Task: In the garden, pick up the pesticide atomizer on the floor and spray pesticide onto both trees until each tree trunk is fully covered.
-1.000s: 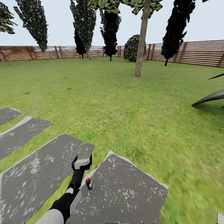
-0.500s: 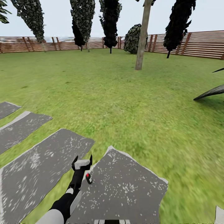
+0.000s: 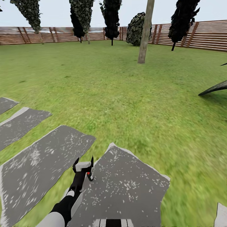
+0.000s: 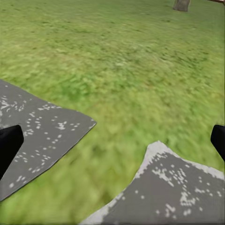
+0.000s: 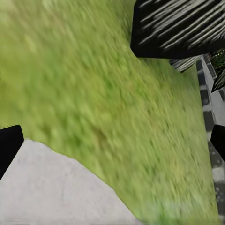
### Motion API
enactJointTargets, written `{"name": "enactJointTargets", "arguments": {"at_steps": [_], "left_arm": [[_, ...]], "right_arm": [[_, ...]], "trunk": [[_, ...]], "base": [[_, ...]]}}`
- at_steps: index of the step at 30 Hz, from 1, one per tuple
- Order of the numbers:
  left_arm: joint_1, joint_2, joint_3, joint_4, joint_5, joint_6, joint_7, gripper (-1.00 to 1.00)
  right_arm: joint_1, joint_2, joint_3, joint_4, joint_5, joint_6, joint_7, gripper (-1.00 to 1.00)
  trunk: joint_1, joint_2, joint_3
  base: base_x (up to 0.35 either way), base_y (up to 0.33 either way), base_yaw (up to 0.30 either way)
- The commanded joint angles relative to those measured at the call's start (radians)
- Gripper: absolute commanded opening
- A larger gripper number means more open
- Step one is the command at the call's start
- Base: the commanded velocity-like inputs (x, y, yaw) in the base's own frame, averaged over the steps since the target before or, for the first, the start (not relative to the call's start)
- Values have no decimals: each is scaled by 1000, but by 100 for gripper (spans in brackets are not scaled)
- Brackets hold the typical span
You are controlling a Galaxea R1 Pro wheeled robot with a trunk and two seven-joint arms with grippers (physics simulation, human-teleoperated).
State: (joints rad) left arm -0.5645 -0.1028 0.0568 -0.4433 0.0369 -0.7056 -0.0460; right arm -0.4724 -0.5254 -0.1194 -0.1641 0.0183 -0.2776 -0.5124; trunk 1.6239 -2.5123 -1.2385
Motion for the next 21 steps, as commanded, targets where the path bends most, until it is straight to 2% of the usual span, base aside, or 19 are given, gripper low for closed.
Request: {"name": "enactJointTargets", "arguments": {"at_steps": [1, 15, 17, 21], "left_arm": [[0, 0, 0, 0, 0, 0, 0, 100], [0, 0, 0, 3, -1, 1, 0, 100], [0, 0, 0, 3, -2, 2, 0, 100], [0, 0, 0, 3, -2, 2, 0, 100]], "right_arm": [[0, 0, 0, 0, 0, 0, 0, 100], [1, 4, 2, 1, 3, 0, 0, 100], [1, 4, 2, 1, 35, 0, 0, 100], [1, 4, 3, 1, 55, -1, 0, 100]], "trunk": [[0, 0, -4], [7, -4, -58], [8, -4, -66], [9, -5, -81]], "base": [[0, 0, 0], [0, 0, 0], [0, 0, 0], [0, 0, 0]]}}
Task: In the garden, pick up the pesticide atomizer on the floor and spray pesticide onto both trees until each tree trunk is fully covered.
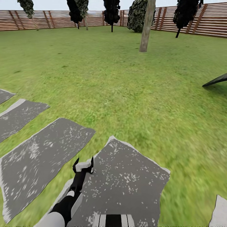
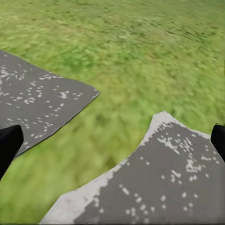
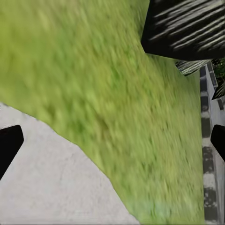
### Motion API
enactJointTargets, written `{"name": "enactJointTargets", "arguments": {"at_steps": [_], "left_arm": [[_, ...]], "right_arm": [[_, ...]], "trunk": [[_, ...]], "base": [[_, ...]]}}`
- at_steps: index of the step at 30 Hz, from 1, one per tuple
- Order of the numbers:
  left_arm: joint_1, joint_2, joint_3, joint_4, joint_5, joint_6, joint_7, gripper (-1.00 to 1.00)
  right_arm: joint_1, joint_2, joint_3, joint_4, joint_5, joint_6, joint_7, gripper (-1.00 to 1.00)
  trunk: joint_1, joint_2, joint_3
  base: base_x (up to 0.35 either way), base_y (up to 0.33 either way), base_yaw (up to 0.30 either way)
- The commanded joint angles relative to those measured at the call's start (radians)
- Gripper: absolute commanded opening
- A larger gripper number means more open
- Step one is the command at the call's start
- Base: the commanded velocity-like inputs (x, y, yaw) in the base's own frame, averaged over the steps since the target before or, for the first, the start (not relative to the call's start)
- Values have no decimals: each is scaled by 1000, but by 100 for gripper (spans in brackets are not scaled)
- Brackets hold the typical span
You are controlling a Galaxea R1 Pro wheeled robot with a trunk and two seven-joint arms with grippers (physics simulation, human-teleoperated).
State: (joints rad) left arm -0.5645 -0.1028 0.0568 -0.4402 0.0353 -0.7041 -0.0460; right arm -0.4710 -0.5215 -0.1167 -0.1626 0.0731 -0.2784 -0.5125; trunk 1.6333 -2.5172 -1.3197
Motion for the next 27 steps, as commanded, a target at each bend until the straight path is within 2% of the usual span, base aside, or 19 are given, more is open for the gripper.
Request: {"name": "enactJointTargets", "arguments": {"at_steps": [1, 27], "left_arm": [[0, 0, 0, 0, 0, 0, 0, 100], [0, 0, -2, -2, 0, 0, 0, 100]], "right_arm": [[0, 0, 0, 0, 4, 0, 0, 100], [0, 1, 2, 0, 10, -1, 0, 100]], "trunk": [[0, 0, -4], [12, -6, -105]], "base": [[0, 0, 0], [0, 0, 0]]}}
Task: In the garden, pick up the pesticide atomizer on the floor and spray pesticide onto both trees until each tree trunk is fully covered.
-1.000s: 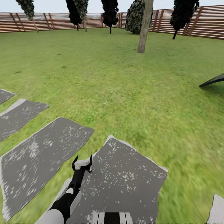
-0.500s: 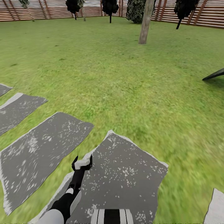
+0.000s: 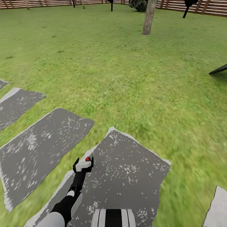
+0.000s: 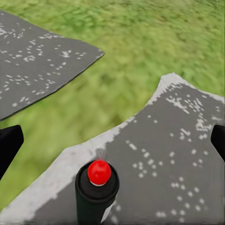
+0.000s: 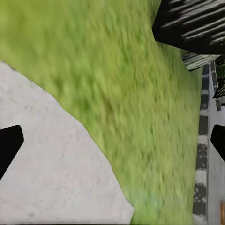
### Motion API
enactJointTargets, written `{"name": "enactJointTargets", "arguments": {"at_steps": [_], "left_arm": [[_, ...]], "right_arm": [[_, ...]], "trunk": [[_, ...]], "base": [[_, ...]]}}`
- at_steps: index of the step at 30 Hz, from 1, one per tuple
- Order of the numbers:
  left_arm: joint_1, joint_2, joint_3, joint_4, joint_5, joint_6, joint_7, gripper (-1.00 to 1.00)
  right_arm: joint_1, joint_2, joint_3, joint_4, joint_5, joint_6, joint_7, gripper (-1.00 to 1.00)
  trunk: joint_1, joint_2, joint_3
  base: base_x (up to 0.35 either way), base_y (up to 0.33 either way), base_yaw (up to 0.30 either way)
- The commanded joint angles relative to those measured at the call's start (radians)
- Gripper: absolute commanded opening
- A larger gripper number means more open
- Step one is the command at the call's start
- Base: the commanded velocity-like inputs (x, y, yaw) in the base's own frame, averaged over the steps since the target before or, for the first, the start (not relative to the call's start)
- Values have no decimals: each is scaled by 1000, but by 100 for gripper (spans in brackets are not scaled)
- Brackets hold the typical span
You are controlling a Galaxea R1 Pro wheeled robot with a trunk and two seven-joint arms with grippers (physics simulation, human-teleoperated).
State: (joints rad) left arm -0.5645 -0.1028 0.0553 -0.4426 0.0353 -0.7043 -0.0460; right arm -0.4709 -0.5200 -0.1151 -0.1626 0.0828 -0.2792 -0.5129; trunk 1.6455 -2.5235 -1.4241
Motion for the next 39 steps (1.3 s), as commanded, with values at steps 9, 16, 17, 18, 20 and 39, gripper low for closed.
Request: {"name": "enactJointTargets", "arguments": {"at_steps": [9, 16, 17, 18, 20, 39], "left_arm": [[0, 0, 0, -2, 0, -1, 0, 100], [0, 0, 0, -2, 0, -1, 0, 100], [0, 0, 0, -2, 0, -1, 0, 100], [0, 0, 0, -2, 0, -1, 0, 100], [0, 0, 0, -2, 0, -1, 0, 100], [0, 0, 1, -4, 0, -1, 0, 100]], "right_arm": [[0, 0, 0, 0, 0, 0, 0, 100], [0, 0, 0, 0, 0, 0, -1, 100], [0, 0, 0, 0, 0, 0, 0, 100], [0, 0, 0, 0, 0, 0, -1, 100], [0, 0, 0, 0, 0, 0, -1, 100], [0, 0, 0, 0, 0, 0, -1, 100]], "trunk": [[4, -2, -35], [7, -4, -62], [8, -4, -66], [8, -4, -70], [9, -5, -77], [13, -7, -108]], "base": [[0, 0, 0], [0, 0, 0], [0, 0, 0], [0, 0, 0], [0, 0, 0], [1, 0, 0]]}}
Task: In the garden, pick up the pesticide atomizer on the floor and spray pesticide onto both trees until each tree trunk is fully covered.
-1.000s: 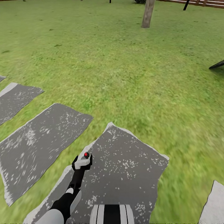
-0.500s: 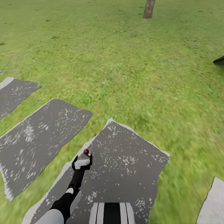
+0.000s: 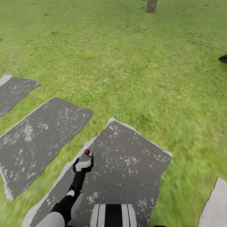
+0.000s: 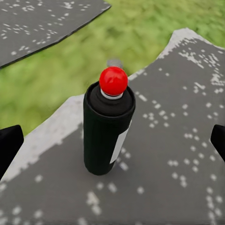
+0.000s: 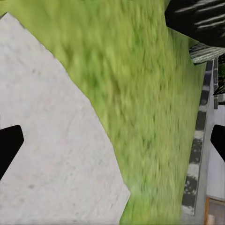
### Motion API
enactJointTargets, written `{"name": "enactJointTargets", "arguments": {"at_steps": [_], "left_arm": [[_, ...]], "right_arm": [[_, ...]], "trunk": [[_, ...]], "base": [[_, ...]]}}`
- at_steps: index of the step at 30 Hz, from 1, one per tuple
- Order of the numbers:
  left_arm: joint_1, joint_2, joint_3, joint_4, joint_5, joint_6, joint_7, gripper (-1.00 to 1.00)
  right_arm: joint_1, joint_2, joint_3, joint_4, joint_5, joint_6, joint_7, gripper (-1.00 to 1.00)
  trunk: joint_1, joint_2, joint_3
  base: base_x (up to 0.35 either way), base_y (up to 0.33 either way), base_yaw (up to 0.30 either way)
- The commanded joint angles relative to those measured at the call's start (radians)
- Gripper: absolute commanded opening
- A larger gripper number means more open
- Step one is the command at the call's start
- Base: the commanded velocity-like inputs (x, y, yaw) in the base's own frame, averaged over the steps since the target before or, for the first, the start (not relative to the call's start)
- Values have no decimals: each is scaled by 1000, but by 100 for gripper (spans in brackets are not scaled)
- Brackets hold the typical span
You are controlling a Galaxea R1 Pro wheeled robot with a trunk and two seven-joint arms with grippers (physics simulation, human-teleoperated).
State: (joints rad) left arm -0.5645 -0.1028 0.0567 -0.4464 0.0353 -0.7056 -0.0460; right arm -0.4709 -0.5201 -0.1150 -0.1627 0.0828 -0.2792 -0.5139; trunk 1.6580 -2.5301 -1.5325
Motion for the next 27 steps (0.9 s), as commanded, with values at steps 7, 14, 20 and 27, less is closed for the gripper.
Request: {"name": "enactJointTargets", "arguments": {"at_steps": [7, 14, 20, 27], "left_arm": [[0, 0, 0, -1, 0, 0, 0, 100], [0, 0, -1, -1, -1, 0, 0, 100], [0, 1, 0, 0, -1, 0, 0, 100], [0, 1, 0, 0, -2, 0, 0, 100]], "right_arm": [[0, 0, -1, 0, 0, 0, 0, 100], [0, 0, -1, -1, 0, 0, 0, 100], [0, -1, -2, -1, 0, 0, 0, 100], [0, -1, -2, 0, 0, 0, 0, 100]], "trunk": [[0, 0, 0], [0, 0, 0], [0, 0, 0], [0, 0, 0]], "base": [[73, 0, 0], [68, 0, 0], [75, 0, 0], [9, 0, 0]]}}
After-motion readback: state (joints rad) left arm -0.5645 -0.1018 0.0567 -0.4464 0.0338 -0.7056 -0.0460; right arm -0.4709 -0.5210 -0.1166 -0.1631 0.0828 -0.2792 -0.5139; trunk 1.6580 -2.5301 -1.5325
